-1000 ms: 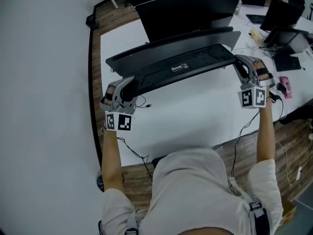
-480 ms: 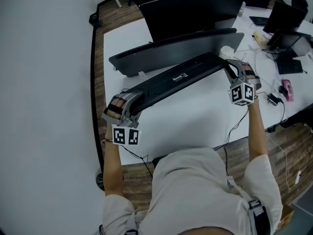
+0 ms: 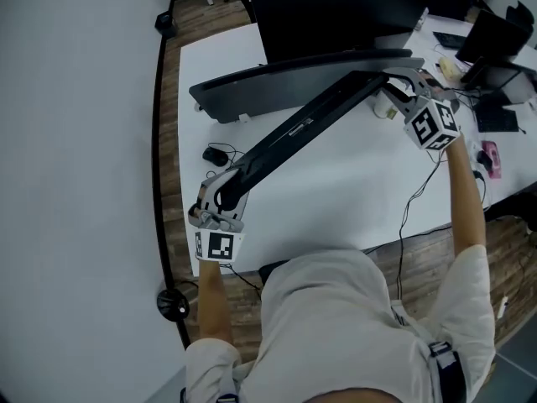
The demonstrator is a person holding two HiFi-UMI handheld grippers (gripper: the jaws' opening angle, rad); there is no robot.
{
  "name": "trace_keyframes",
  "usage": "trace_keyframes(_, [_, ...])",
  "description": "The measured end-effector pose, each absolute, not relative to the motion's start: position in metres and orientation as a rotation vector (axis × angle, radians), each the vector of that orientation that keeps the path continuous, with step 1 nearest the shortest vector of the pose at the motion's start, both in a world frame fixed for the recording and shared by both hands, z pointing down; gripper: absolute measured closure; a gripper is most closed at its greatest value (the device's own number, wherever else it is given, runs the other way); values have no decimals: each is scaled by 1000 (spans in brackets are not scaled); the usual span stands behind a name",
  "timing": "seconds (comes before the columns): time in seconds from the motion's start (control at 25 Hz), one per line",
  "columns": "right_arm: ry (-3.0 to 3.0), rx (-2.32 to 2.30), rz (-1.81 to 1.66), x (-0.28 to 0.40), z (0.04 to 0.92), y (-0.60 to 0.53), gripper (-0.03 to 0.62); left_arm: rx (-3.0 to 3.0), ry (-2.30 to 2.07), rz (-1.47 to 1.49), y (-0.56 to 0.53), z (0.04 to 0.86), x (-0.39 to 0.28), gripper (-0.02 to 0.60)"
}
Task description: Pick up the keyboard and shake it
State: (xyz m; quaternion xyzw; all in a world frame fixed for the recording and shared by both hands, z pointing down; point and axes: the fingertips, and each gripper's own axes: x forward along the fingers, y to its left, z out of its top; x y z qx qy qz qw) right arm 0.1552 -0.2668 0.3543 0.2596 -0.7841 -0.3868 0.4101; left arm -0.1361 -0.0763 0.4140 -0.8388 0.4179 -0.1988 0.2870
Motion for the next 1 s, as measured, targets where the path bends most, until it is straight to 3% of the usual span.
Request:
trace_keyframes(0.36, [-2271, 306, -593, 151, 345, -233, 473, -2815, 1010, -226, -72, 430, -150, 486])
trace_keyframes(0.64, [-2682, 113, -101, 148, 332, -206, 477, -3198, 849, 471, -67, 444, -176, 489])
trace_keyframes(1.0, [-3015, 152, 400, 144, 333, -212, 494, -3381, 857, 858, -72, 480, -184, 488])
